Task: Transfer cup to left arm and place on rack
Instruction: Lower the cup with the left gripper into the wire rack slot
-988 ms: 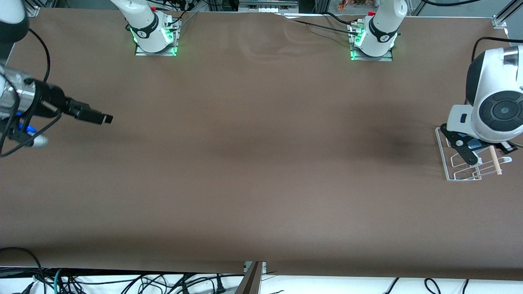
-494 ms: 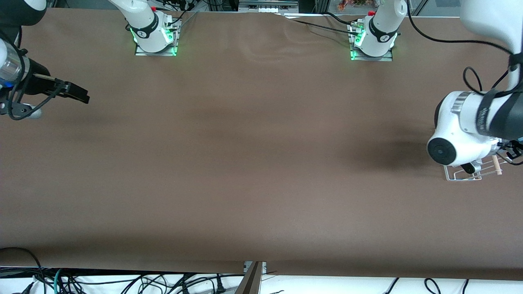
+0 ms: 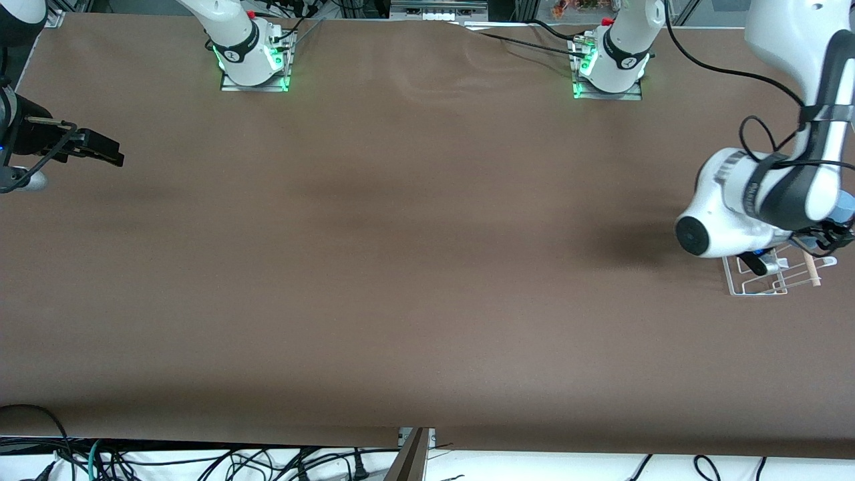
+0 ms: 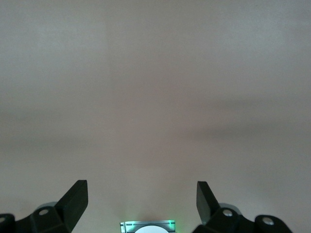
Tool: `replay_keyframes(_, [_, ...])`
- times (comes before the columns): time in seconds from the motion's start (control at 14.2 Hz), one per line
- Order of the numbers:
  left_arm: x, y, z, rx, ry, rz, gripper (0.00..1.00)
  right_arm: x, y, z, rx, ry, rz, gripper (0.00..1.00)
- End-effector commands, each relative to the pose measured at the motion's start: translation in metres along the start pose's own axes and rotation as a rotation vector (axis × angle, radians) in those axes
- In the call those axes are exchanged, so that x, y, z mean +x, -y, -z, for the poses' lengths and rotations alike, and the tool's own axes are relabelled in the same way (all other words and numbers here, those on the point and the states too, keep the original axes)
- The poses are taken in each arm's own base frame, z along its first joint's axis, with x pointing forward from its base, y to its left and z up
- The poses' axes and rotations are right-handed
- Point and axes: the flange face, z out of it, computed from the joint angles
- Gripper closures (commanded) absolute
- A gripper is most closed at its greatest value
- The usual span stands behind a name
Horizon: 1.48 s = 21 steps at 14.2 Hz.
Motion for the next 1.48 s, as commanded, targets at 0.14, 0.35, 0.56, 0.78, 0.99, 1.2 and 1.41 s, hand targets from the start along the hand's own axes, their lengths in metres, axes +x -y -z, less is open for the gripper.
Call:
replay_keyframes(0.14, [0.011,-0.040,-0.010,0.069,0.026,-0.002,1.00,-0.005,0.004,0.001,-0.012,0.007,0.032,0.01])
replay_keyframes(0.35, [0.020,-0.043,-0.016,0.081,0.036,-0.024,1.00,-0.006,0.020,0.001,-0.015,0.011,0.061,0.01])
replay_keyframes(0.56, [0.028,-0.045,-0.020,0.079,0.021,-0.035,1.00,-0.003,0.023,-0.001,-0.011,0.010,0.062,0.01])
replay_keyframes(0.78, [0.033,-0.045,-0.028,0.072,0.002,-0.040,1.00,-0.002,0.037,-0.004,-0.023,0.016,0.079,0.01])
replay_keyframes(0.99, [0.034,-0.041,-0.038,0.088,0.000,-0.039,1.00,0.004,0.048,0.008,-0.024,-0.011,0.103,0.01])
replay_keyframes(1.2, [0.040,-0.044,-0.044,0.082,-0.005,-0.044,1.00,0.008,0.046,0.004,-0.027,-0.009,0.105,0.01])
replay_keyframes(1.41, [0.044,-0.046,-0.044,0.081,-0.004,-0.044,0.64,0.008,0.054,0.010,-0.025,-0.023,0.114,0.01])
